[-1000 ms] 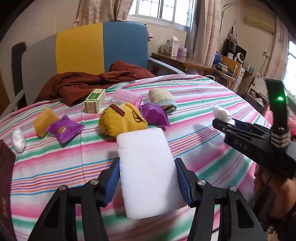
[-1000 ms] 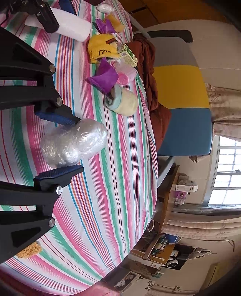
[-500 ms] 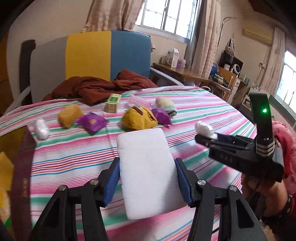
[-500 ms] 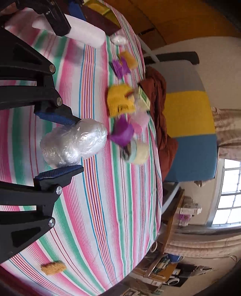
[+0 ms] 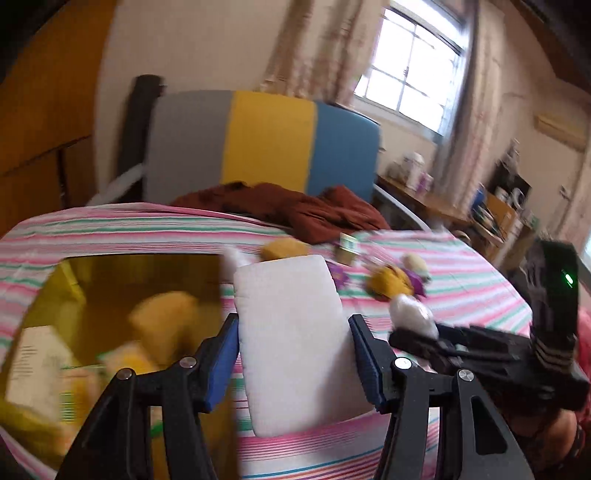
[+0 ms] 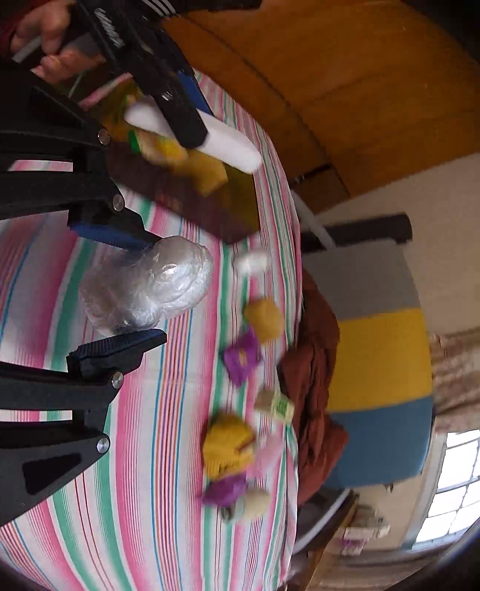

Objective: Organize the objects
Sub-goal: 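Carry the eraser with the left tool while the right tool carries the ball to the tray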

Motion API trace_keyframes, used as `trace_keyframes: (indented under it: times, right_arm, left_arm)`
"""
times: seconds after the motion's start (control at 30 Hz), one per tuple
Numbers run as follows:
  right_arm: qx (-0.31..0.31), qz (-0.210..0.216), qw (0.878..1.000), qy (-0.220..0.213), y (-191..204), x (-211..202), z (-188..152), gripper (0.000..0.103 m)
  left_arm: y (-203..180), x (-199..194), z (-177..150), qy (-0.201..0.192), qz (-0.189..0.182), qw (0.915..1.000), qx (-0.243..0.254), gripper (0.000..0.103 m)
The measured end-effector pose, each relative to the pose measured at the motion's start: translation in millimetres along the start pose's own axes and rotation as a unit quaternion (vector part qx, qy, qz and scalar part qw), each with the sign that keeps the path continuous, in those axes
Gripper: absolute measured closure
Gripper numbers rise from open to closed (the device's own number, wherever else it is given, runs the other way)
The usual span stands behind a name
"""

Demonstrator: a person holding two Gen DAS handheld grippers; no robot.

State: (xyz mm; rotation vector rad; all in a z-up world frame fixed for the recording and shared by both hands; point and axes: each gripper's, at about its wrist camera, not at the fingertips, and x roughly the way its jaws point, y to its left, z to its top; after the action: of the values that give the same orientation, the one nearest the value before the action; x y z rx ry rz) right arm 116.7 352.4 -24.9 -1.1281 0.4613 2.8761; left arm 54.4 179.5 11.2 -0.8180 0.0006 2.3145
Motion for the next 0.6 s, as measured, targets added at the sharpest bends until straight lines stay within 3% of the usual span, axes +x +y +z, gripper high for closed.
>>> trace_keyframes:
  times: [0.2, 0.33, 0.6]
  right_arm:
    - [-0.047, 0.074, 0.996, 0.026, 79.9, 15.9, -0.4, 0.060]
    - [-0.089, 0.104, 0.990, 0.045, 125.0, 32.0, -4.3, 0.060]
    - [-0.117, 0.114, 0.982, 0.092, 152.7, 66.0, -11.8, 0.051]
  left_arm:
    - [77.4, -19.7, 9.8, -0.021, 0.058, 0.9968, -0.050, 0.044]
    - [119.3, -13.3, 14.4, -0.008, 0.090, 0.9928, -0.078, 0.044]
    - [168.9, 12.0, 14.9, 0.019, 0.129, 0.9848, -0.115, 0.044]
